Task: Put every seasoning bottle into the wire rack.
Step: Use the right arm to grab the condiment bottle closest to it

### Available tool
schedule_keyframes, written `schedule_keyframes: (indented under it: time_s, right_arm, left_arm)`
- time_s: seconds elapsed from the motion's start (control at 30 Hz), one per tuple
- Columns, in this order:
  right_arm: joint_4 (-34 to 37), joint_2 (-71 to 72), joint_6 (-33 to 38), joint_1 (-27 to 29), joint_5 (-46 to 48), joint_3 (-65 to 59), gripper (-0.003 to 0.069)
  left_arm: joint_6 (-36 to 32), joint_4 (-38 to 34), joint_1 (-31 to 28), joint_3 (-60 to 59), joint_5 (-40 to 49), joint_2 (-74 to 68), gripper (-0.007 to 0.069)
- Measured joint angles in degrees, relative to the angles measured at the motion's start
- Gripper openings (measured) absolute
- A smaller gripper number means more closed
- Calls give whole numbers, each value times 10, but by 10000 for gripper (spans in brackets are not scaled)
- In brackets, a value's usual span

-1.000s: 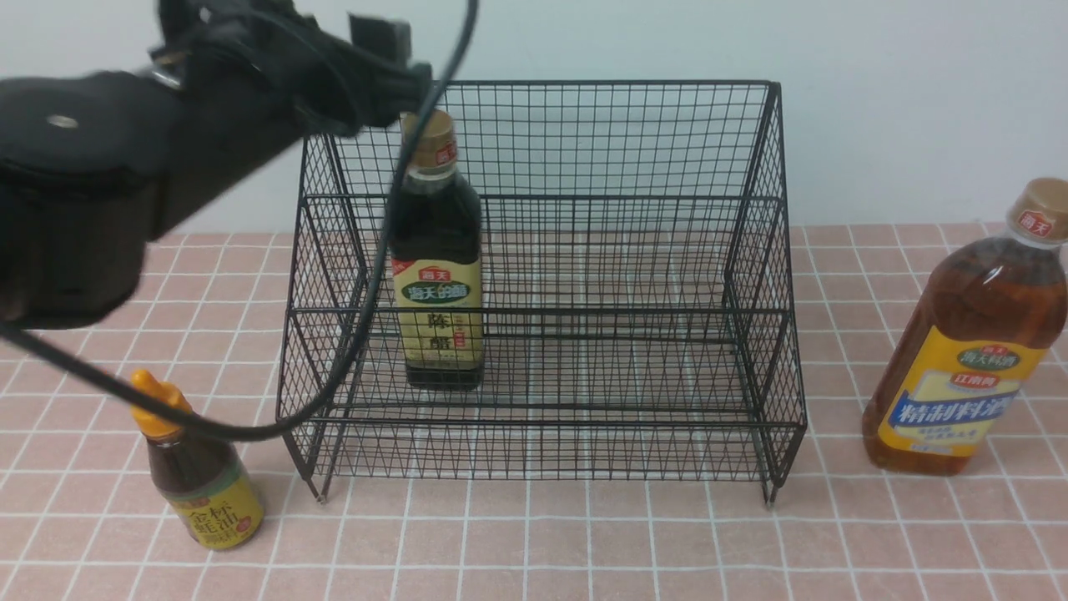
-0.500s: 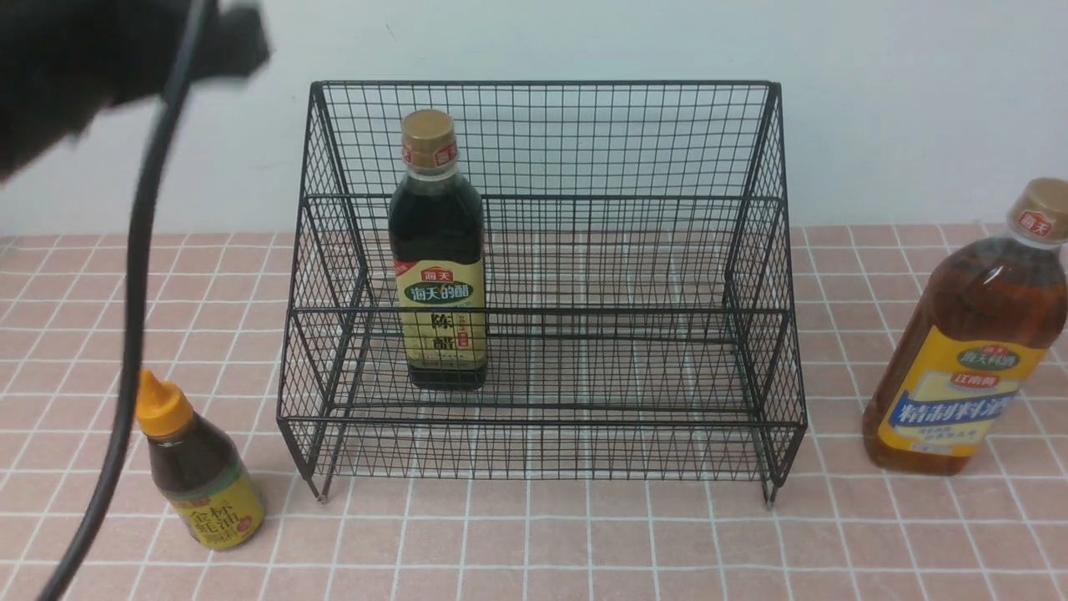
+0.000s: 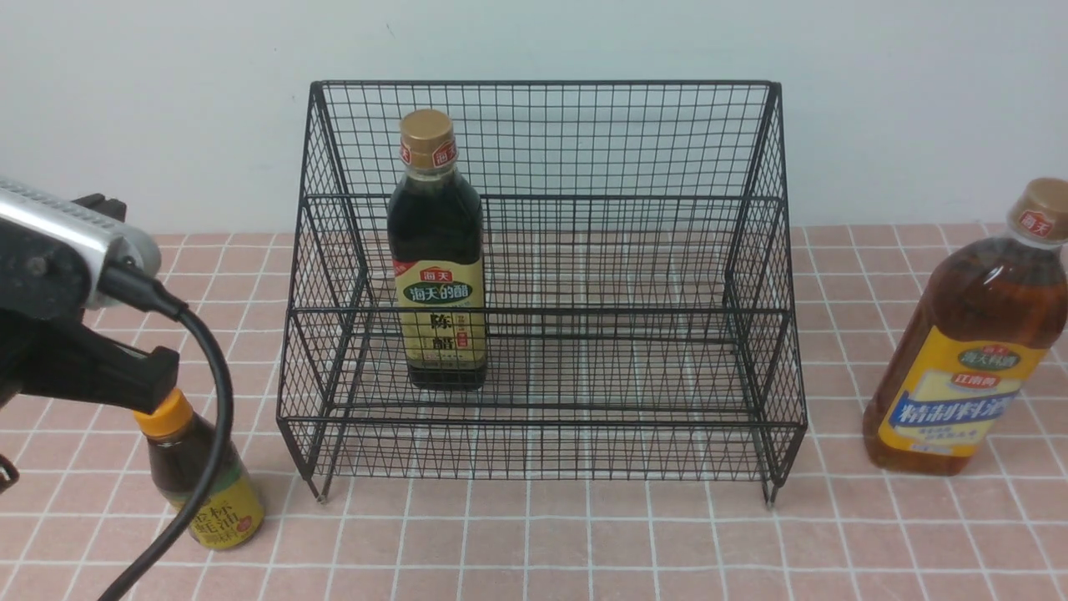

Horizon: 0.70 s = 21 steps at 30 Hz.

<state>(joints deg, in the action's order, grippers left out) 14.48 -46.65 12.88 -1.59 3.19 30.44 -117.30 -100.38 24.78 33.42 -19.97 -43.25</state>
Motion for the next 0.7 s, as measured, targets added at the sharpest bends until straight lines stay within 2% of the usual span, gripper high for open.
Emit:
schedule_keyframes:
  time_s: [0.17,0.23,0.37,0.6,0.7]
  right_arm:
    - [0,-82,-2,0,-68,2,601]
    - [0,-103,-3,0,-71,5,634]
    - [0,-146,-3,0,-72,20,665]
    - [0,-180,-10,-7,-84,38,667]
    - [0,-208,-12,-29,-110,41,664]
  left_arm:
    - [2,0,0,0,0,0,-7]
    - [2,0,0,0,0,0,-7]
    - [2,0,0,0,0,0,-7]
    - [2,0,0,0,0,0,-7]
    - [2,0,0,0,-3,0,-7]
